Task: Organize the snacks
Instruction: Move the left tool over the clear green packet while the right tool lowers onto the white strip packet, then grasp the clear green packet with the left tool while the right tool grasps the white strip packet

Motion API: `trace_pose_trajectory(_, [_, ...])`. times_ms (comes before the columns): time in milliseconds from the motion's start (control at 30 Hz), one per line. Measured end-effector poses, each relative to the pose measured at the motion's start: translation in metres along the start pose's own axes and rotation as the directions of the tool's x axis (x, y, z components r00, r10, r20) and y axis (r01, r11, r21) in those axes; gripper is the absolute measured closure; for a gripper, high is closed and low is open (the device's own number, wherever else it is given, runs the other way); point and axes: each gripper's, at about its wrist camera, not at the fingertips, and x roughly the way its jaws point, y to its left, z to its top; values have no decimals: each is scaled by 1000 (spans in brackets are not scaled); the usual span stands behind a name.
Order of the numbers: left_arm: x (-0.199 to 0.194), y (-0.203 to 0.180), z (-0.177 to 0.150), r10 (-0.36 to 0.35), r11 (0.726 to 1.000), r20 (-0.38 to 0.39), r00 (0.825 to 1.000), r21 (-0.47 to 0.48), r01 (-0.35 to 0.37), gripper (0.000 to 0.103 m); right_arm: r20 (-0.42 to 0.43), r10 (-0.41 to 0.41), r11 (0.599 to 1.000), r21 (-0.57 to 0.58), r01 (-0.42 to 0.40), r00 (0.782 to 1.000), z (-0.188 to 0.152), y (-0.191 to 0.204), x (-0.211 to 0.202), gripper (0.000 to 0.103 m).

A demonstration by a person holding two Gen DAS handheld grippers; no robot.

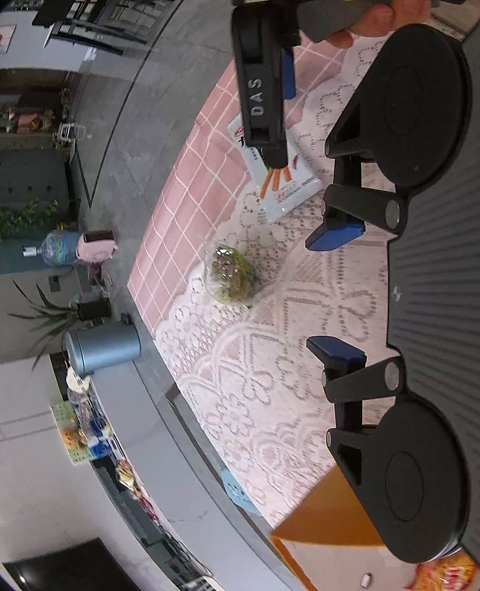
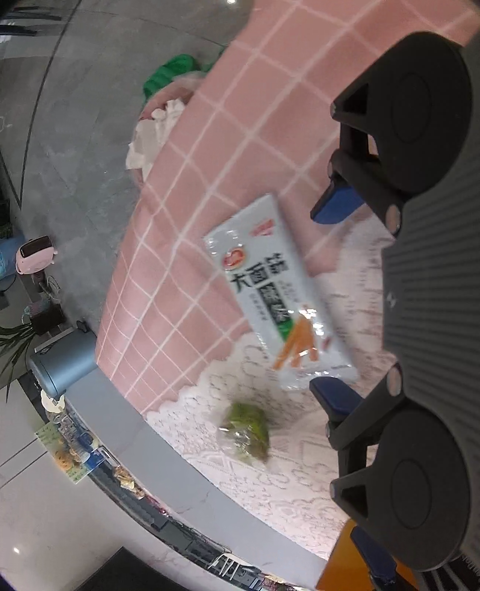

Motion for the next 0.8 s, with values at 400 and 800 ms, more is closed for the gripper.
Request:
trace_pose_trajectory(400, [38,3,24,-12,997,88,996,82,5,39,62,85,988,-134,-76,994,19,24,31,26])
trace_pose_trajectory(800, [43,14,31,-14,996,84,996,94,6,33,108,5,882,-468,47,994,0,59,42,36])
